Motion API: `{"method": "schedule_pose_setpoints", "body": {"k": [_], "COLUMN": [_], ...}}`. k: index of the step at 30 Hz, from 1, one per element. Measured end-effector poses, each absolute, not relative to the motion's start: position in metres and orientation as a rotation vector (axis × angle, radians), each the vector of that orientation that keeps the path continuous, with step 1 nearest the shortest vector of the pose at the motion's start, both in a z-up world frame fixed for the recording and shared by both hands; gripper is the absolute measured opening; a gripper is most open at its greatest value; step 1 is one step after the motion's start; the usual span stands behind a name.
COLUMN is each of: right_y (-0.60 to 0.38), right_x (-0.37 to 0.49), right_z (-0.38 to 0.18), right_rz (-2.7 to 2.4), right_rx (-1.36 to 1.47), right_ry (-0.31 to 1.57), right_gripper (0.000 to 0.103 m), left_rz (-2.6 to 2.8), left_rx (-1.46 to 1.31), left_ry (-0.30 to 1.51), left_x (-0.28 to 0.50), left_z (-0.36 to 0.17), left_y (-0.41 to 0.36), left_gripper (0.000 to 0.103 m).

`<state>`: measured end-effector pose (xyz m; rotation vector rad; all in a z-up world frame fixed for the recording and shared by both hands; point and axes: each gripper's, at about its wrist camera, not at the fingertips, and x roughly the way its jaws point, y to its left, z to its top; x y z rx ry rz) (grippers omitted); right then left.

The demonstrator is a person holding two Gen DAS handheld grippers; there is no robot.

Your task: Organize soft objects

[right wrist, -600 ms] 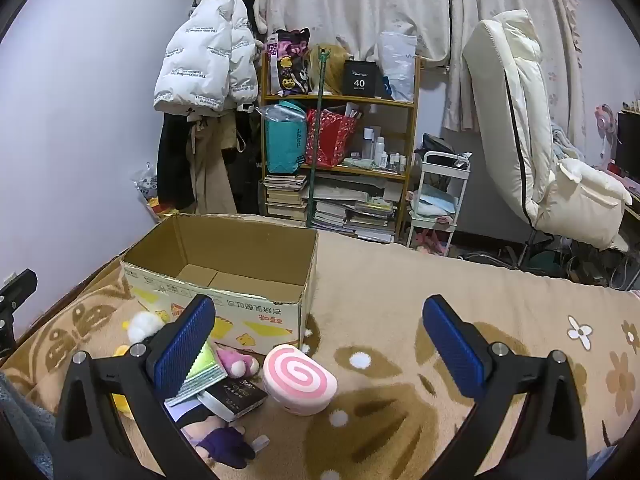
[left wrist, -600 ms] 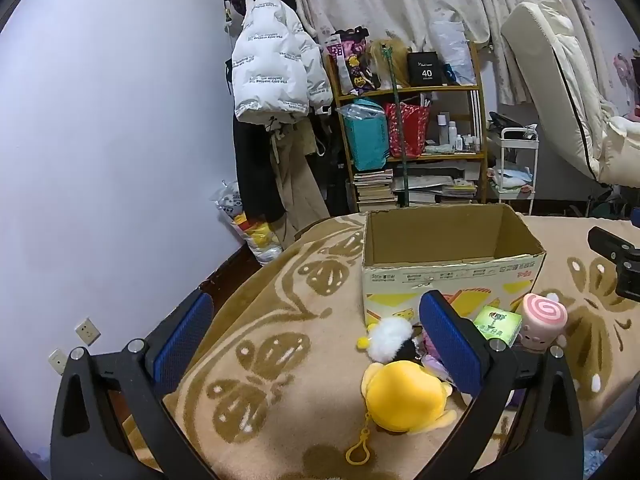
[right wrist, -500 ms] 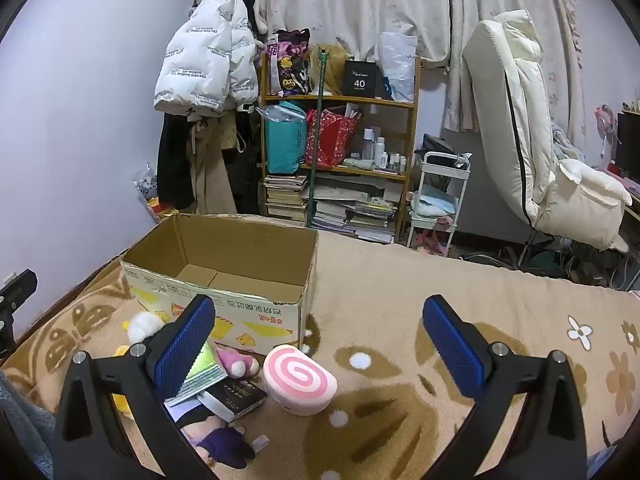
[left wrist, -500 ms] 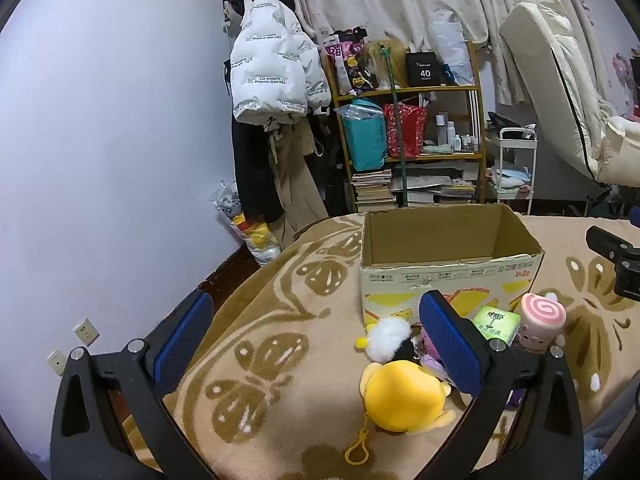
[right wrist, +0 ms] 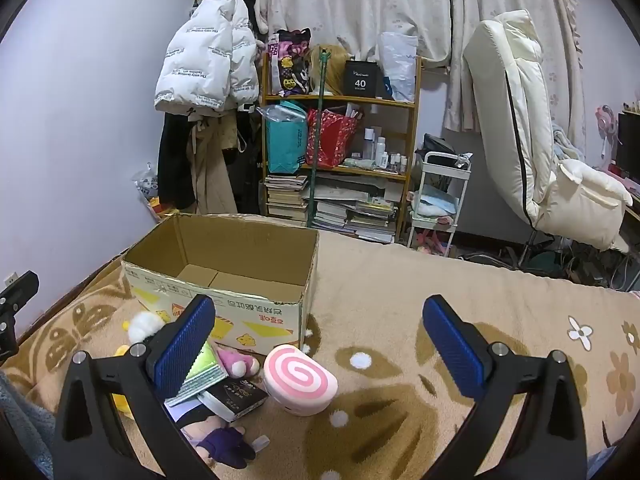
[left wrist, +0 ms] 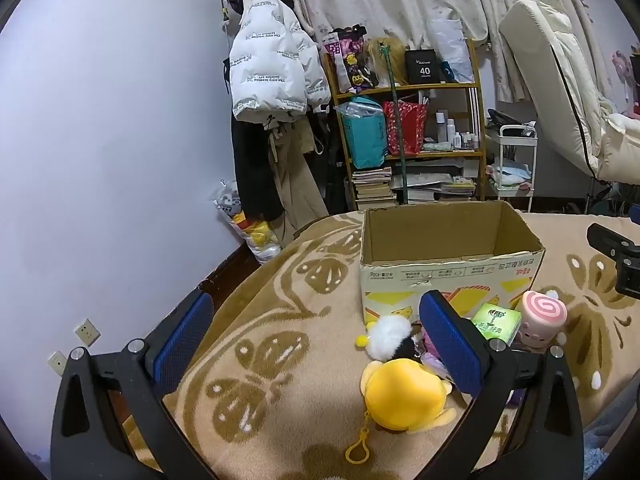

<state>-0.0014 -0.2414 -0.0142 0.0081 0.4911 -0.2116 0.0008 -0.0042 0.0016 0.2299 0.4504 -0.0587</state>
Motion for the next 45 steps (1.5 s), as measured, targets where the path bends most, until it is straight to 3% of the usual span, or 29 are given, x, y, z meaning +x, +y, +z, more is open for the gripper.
{"method": "schedule_pose_setpoints", "body": {"k": [45], "right_y": [-0.2408], "right_x": [-0.0009], "right_z": [-0.0147], "right_rz": [-0.212], "right_rx": [0.007], "right_ry": [0.492], "right_gripper": [0.103], "left_rz": [-0.057], "left_rx": [0.234], "left_ry": [0.453], "left_x": [0.0020], "left_z": [-0.0014], "left_y": [-0.0032], "left_gripper": [0.102]}}
